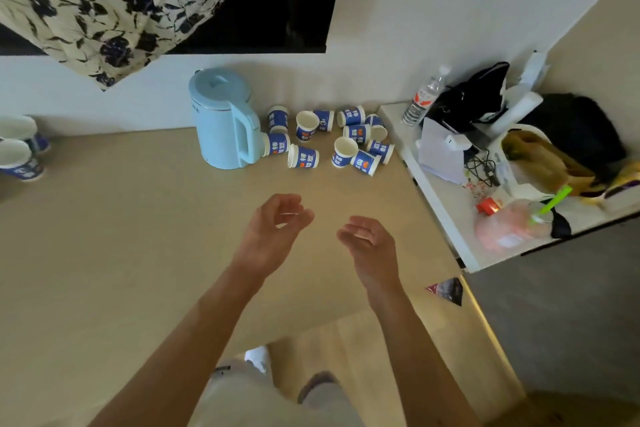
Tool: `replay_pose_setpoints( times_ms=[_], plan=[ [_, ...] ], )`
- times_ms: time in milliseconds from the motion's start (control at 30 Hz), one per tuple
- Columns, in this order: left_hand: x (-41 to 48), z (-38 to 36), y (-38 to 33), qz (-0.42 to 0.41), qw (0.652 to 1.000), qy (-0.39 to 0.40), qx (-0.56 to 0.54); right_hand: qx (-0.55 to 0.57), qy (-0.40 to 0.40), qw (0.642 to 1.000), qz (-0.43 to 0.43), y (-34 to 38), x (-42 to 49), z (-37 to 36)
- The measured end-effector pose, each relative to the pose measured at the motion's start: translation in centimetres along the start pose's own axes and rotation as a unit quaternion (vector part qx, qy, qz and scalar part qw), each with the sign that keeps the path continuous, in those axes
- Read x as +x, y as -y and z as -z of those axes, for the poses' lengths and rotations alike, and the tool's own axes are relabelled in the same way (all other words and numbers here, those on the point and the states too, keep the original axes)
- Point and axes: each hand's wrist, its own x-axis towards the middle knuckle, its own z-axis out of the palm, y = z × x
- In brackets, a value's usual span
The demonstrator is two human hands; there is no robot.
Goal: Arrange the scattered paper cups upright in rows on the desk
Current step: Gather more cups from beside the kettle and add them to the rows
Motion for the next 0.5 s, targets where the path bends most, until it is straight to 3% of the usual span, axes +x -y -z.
replay_pose_setpoints(
  times_ms=[233,367,500],
  plan=[
    [3.7,-1.3,-0.2,0.051,0.995,-0.078,-0.043,-0.165,0.104,0.979,0.064,1.0,11.6,-3.7],
    [4.4,-2.1,0.4,0.076,0.984,-0.152,-0.051,-0.296,0.151,0.929,0.161,0.2,18.8,-8.1],
    [4.3,-3.5,1.3,0.107,0.973,-0.202,-0.037,-0.421,0.191,0.856,0.231,-1.8,24.8,-11.8]
  ],
)
